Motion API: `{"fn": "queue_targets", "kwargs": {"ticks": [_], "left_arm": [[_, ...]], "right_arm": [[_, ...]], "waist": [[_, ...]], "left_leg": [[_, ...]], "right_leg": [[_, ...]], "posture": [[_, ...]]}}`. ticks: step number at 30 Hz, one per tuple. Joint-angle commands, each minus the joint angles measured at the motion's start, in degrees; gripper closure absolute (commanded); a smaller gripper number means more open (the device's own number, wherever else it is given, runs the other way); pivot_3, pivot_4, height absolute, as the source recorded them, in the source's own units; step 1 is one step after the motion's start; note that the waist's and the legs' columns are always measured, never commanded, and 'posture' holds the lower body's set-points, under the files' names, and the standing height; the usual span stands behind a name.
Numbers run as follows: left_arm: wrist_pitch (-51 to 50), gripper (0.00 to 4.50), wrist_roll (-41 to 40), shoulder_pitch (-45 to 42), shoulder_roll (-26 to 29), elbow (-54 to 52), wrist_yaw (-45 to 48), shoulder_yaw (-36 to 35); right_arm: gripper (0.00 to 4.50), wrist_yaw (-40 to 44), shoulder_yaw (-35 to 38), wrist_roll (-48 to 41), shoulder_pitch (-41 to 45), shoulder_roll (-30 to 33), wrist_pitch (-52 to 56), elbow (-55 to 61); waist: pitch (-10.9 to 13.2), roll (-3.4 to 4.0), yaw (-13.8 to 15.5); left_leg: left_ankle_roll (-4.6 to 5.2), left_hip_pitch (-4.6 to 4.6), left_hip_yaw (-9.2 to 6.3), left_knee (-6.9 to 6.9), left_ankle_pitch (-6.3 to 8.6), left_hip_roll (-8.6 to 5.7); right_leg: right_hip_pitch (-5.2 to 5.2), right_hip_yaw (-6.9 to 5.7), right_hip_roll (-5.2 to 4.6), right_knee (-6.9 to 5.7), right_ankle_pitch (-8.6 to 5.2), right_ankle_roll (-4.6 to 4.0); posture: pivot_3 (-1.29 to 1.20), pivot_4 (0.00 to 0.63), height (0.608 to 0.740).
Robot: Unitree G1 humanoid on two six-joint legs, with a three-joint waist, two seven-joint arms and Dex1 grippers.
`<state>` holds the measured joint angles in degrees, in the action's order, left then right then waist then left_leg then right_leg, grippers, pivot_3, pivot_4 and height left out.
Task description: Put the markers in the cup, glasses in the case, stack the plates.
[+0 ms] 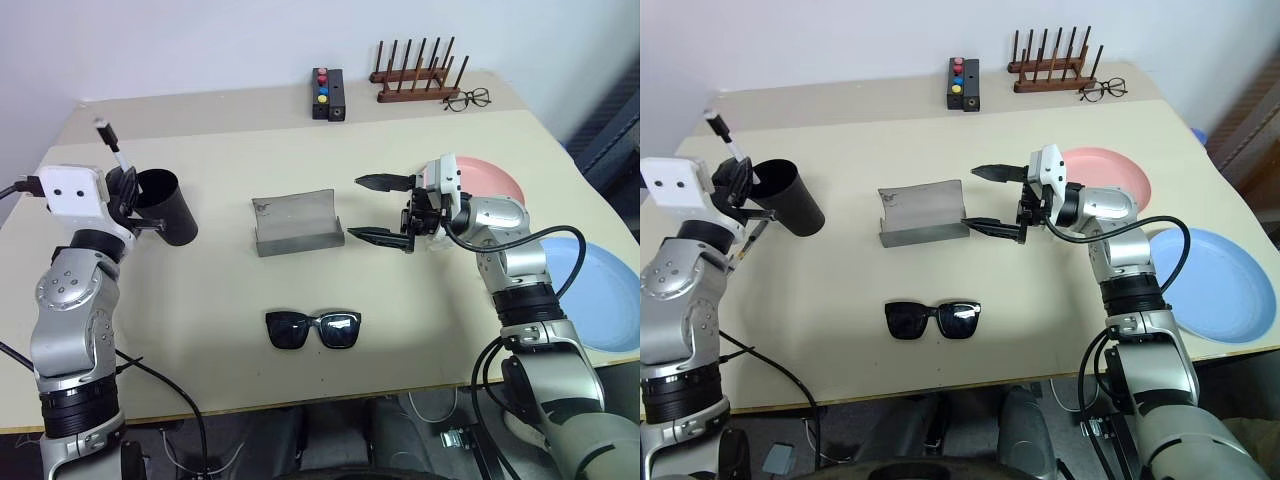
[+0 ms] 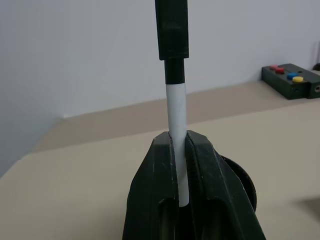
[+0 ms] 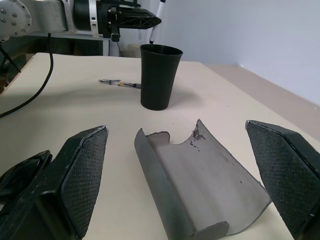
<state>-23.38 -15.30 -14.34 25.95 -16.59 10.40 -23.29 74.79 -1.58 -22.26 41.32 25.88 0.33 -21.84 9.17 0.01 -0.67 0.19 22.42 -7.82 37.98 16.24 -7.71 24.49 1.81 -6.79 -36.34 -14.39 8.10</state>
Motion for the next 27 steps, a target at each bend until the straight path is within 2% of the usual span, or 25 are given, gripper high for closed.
{"fn": "queue_targets", "kwargs": {"ticks": [1, 3, 6, 10, 14, 21, 27], "left_arm": [[1.2, 2.34, 1.1, 0.2, 0.2, -1.1, -0.9, -0.1], [1.2, 1.28, 1.2, 0.1, 0.0, -1.0, -1.3, -0.1], [1.6, 0.06, 0.8, 0.0, -0.5, -1.5, -1.2, -0.2], [1.7, 0.06, -1.9, -2.7, -0.6, -3.2, -1.3, -2.5], [-2.3, 0.06, -6.0, -5.1, 1.4, -2.2, -3.1, -8.9], [-8.2, 0.06, -11.3, 2.4, 6.7, 0.4, -0.4, -19.3], [-13.9, 0.06, -13.5, 9.6, 12.3, 0.5, 5.1, -20.0]], "right_arm": [[0.00, 0.1, 1.5, -1.2, 1.3, 0.2, -0.3, 1.6], [0.00, 0.0, 1.5, -1.2, 1.2, 0.3, -0.2, 1.9], [0.00, 0.1, 1.6, -1.2, 0.9, 0.7, 0.1, 2.3], [0.00, 0.3, 1.7, -1.2, 0.9, 1.0, 0.0, 2.0], [0.00, 0.3, 1.5, -0.6, 1.2, 0.5, -0.9, 0.7], [0.00, 0.0, 0.6, 0.1, 1.9, -0.7, -1.6, -0.8], [0.00, 3.7, -0.8, -0.9, 0.2, 0.5, 2.0, 3.0]], "waist": [[0.0, 0.00, 0.0], [0.0, 0.00, 0.0], [0.0, 0.00, 0.0], [0.0, 0.00, 0.0], [0.0, 0.00, 0.0], [0.0, 0.00, -0.4], [0.0, -0.01, 0.2]], "left_leg": [[0.00, 0.00, 0.00, 0.00, 0.00, 0.00], [0.00, 0.00, 0.00, 0.00, 0.00, 0.00], [0.00, 0.00, 0.00, 0.00, 0.00, 0.00], [0.00, 0.00, 0.00, 0.00, 0.00, 0.00], [0.00, 0.00, 0.00, 0.00, 0.00, 0.00], [-0.07, -0.01, 0.02, -0.09, 0.04, 0.05], [-0.07, -0.01, -0.02, -0.04, 0.05, 0.05]], "right_leg": [[0.00, 0.00, 0.00, 0.00, 0.00, 0.00], [0.00, 0.00, 0.00, 0.00, 0.00, 0.00], [0.00, 0.00, 0.00, 0.00, 0.00, 0.00], [0.00, 0.00, 0.00, 0.00, 0.00, 0.00], [0.00, 0.00, 0.00, 0.01, 0.00, 0.00], [0.10, 0.01, 0.04, 0.00, 0.00, -0.01], [0.01, -0.03, 0.03, 0.01, -0.01, -0.02]], "posture": [[0.00, 0.150, 0.740], [0.00, 0.150, 0.740], [0.00, 0.150, 0.740], [0.00, 0.150, 0.740], [0.00, 0.150, 0.740], [0.00, 0.150, 0.740], [0.00, 0.150, 0.740]]}}
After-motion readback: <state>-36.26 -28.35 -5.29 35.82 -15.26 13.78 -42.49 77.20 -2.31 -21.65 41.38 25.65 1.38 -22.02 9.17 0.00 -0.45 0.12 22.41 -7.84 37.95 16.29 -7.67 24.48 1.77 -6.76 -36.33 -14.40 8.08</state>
